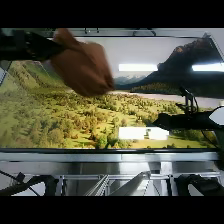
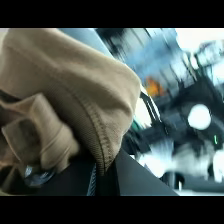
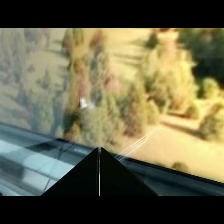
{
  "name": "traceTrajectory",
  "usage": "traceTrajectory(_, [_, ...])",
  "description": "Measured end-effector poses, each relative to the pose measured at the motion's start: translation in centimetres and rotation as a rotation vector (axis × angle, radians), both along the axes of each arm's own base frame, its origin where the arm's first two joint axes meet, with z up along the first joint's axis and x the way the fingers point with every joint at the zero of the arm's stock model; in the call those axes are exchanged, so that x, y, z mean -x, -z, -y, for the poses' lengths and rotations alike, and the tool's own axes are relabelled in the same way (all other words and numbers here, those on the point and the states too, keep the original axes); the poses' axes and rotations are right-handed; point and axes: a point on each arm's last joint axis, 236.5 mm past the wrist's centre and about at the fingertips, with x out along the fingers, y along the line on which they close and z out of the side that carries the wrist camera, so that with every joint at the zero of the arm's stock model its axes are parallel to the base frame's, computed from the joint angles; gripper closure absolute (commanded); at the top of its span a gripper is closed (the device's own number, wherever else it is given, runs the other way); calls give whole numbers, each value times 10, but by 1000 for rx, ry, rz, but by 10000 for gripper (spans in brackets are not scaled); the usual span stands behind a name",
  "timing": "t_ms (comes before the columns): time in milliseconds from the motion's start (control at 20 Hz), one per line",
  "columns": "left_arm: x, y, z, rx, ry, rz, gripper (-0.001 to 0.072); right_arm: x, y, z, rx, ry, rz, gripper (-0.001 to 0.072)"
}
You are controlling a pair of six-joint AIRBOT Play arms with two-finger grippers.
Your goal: Fold the shirts.
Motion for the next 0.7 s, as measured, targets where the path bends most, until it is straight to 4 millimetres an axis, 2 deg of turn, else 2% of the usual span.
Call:
traceTrajectory(50, [8, 8, 20, -32, 46, 0, 682, -2, 1, 8, 6, 15, -2, 692])
traceTrajectory(100, [14, 18, 36, -63, 84, -7, 573, -3, 2, 15, 10, 29, -5, 688])
traceTrajectory(200, [25, 47, 66, -136, 161, -40, 51, -4, 2, 25, 14, 42, -9, 652])
traceTrajectory(250, [32, 64, 79, -173, 203, -66, -7, -4, 3, 28, 17, 42, -9, 453])
traceTrajectory(300, [37, 79, 89, -208, 237, -92, -7, -4, 3, 30, 19, 42, -9, 197])
traceTrajectory(350, [40, 95, 95, -241, 261, -125, -7, -4, 3, 32, 20, 43, -9, 89])
traceTrajectory(500, [42, 137, 95, -334, 292, -221, -6, -4, 3, 33, 19, 40, -7, 90])
traceTrajectory(700, [42, 194, 56, -494, 284, -394, 11, -3, 1, 23, -21, 7, 6, 92])
